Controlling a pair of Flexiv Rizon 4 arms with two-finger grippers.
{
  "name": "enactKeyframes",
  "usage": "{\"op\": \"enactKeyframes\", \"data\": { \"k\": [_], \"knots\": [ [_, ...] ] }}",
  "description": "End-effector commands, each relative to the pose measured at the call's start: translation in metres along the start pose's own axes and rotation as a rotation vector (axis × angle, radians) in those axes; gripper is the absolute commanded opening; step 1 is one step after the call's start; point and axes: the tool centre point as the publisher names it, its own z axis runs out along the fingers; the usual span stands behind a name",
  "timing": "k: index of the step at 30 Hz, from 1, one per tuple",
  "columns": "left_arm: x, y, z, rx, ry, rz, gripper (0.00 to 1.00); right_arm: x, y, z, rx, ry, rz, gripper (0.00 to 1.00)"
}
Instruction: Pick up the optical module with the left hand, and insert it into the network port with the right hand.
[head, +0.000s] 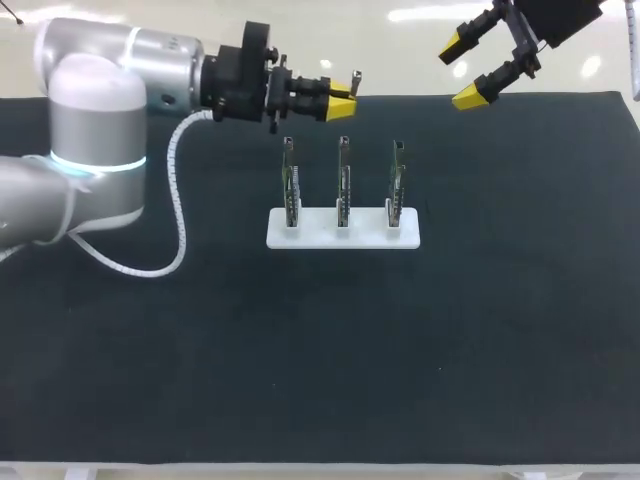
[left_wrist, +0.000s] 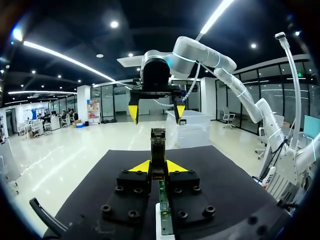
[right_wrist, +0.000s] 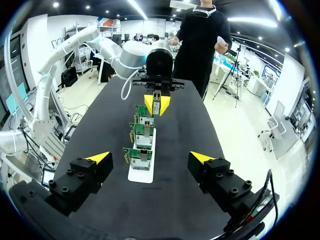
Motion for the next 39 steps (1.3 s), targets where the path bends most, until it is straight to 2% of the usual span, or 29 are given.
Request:
{"op": "enactKeyframes", "data": {
  "k": [1,26,29,33,39],
  "knots": [
    [0.001,0.0,0.005,0.0,0.0,0.002,0.0,0.0,0.0,0.0,0.001,-0.001,-0.001,1.0],
    [0.0,-0.001,0.006,0.001,-0.008,-0.004,0.0,0.0,0.001,-0.002,0.007,0.003,-0.011,1.0],
    [0.0,-0.001,0.006,0.001,-0.008,-0.004,0.0,-0.005,0.002,-0.003,-0.006,0.001,0.015,1.0],
    [0.0,-0.001,0.006,0.001,-0.008,-0.004,0.0,-0.023,0.0,0.001,-0.005,-0.004,0.055,1.0],
    [0.0,-0.001,0.006,0.001,-0.008,-0.004,0.0,-0.048,0.002,0.019,0.042,-0.018,0.095,1.0]
  ]
}}
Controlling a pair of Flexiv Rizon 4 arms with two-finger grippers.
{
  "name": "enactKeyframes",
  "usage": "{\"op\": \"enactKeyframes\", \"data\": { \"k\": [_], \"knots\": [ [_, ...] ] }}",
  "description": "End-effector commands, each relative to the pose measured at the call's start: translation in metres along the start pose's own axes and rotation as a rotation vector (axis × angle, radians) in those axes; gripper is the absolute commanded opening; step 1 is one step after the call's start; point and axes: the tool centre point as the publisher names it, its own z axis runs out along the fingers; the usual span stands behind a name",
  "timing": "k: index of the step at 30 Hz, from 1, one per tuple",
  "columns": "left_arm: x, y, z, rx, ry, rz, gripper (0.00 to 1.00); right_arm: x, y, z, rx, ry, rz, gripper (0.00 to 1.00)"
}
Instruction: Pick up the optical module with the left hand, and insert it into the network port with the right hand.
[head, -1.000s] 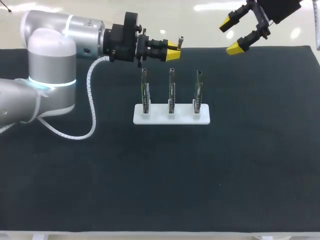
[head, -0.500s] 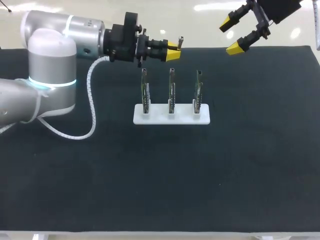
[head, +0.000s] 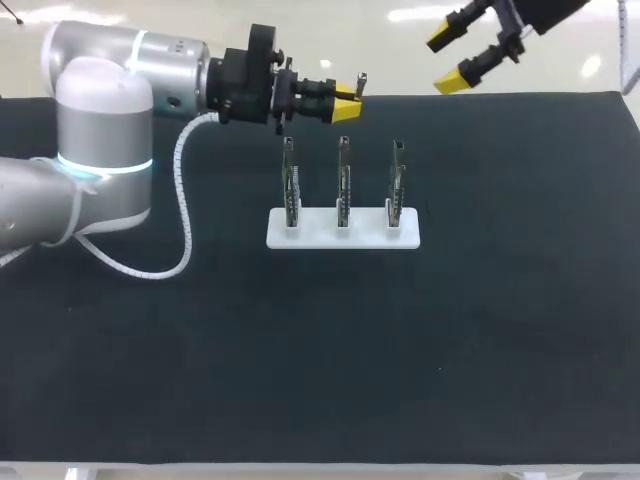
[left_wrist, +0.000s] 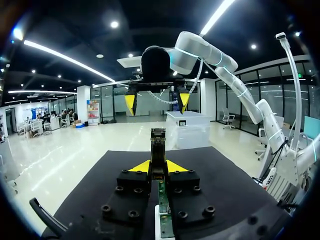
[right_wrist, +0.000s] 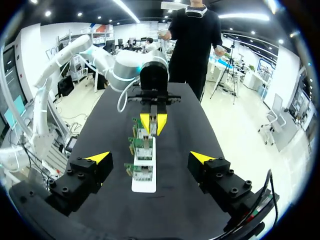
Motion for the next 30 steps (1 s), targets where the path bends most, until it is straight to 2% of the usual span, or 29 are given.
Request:
{"op": "enactKeyframes", "data": {
  "k": [1,6,12,30],
  "knots": [
    [0.0,0.0,0.001,-0.003,0.0,0.001,0.0,-0.015,0.006,0.018,0.038,0.008,0.02,1.0],
    [0.0,0.0,0.001,-0.003,0.0,0.001,0.0,-0.033,0.012,0.037,0.061,0.006,0.04,1.0],
    [0.0,0.0,0.001,-0.003,0.0,0.001,0.0,-0.043,0.011,0.048,0.051,0.004,0.044,1.0],
    [0.0,0.0,0.001,-0.003,0.0,0.001,0.0,-0.048,-0.008,0.067,0.054,-0.009,0.009,1.0]
  ]
}}
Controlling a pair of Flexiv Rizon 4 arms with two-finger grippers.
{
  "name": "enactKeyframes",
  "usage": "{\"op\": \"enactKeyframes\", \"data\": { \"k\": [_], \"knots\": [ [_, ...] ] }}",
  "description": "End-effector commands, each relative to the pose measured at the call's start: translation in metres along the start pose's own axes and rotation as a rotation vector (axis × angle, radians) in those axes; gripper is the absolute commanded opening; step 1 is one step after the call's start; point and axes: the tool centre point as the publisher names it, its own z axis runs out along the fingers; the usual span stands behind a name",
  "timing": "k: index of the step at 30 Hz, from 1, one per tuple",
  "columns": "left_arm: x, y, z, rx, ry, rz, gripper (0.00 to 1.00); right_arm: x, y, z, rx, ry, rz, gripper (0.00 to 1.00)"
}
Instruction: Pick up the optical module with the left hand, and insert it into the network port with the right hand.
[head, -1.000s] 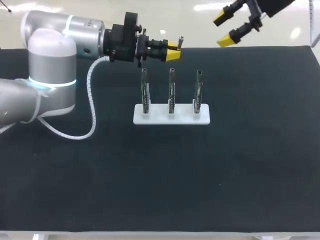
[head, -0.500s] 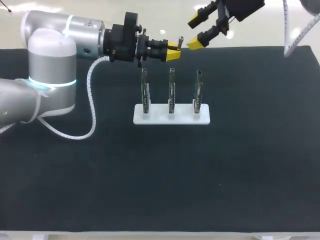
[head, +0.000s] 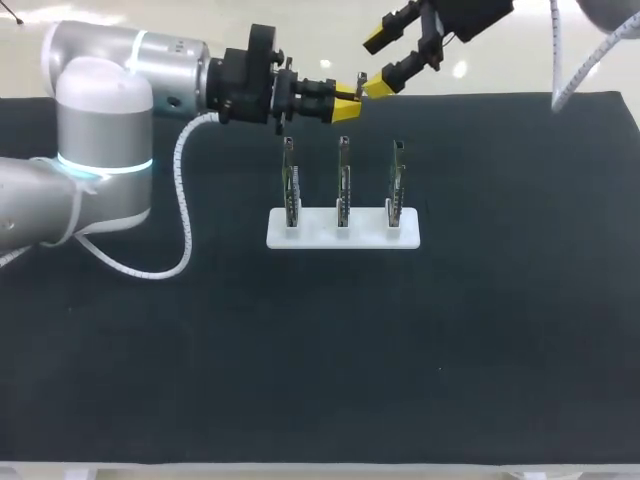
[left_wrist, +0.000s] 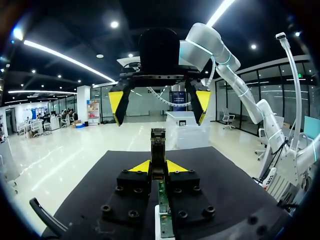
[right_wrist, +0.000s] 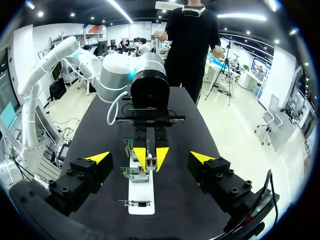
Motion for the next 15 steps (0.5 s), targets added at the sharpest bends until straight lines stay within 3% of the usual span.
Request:
{"op": "enactKeyframes", "data": {
  "k": [1,12,15],
  "knots": [
    [0.0001,-0.0001,0.0005,-0.003,0.0,0.001,0.0,-0.0005,-0.0053,0.0079,-0.001,-0.004,-0.003,0.99],
    [0.0001,-0.0001,0.0005,-0.003,0.0,0.001,0.0,-0.0011,-0.0052,0.0129,0.01,-0.005,-0.006,0.82],
    [0.0001,-0.0001,0.0005,-0.003,0.0,0.001,0.0,-0.0008,-0.0031,0.0137,0.011,-0.004,-0.006,0.69]
  ]
}}
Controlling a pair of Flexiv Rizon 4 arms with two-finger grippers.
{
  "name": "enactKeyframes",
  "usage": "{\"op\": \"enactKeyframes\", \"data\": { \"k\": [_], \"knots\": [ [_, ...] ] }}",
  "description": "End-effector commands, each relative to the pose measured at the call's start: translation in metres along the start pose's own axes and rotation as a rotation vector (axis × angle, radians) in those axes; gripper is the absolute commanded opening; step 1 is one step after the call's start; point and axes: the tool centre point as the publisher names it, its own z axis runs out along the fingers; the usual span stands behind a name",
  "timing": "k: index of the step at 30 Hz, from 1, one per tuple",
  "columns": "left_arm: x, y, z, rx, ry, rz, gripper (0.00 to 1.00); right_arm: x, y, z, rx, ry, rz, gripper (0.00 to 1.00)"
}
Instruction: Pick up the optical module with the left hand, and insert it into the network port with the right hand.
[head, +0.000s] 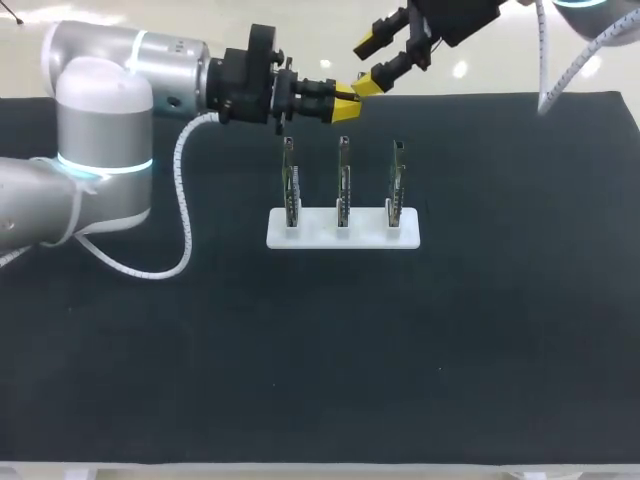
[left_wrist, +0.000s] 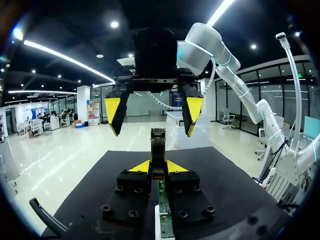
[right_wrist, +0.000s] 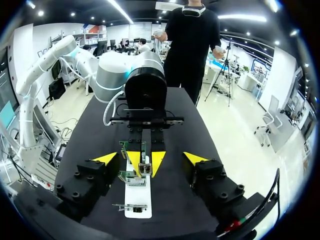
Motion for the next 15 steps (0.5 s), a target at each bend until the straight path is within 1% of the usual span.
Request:
{"op": "enactKeyframes", "data": {
  "k": [1,3,4,5,6,15],
  "knots": [
    [0.0001,-0.0001,0.0005,-0.003,0.0,0.001,0.0,0.0,0.0034,0.0008,0.004,0.001,0.0,0.68],
    [0.0001,-0.0001,0.0005,-0.003,0.0,0.001,0.0,0.0006,0.0046,0.0017,0.002,-0.001,-0.001,0.64],
    [0.0001,-0.0001,0.0005,-0.003,0.0,0.001,0.0,0.0007,0.0047,0.0018,0.001,-0.003,-0.001,0.59],
    [0.0001,-0.0001,0.0005,-0.003,0.0,0.001,0.0,0.0008,0.005,0.0018,0.0,-0.003,-0.001,0.49],
    [0.0001,-0.0001,0.0005,-0.003,0.0,0.001,0.0,0.0009,0.0055,0.0019,-0.001,-0.004,-0.002,0.44],
    [0.0001,-0.0001,0.0005,-0.003,0.0,0.001,0.0,0.0022,0.0081,0.0023,0.002,-0.005,-0.001,0.44]
  ]
}}
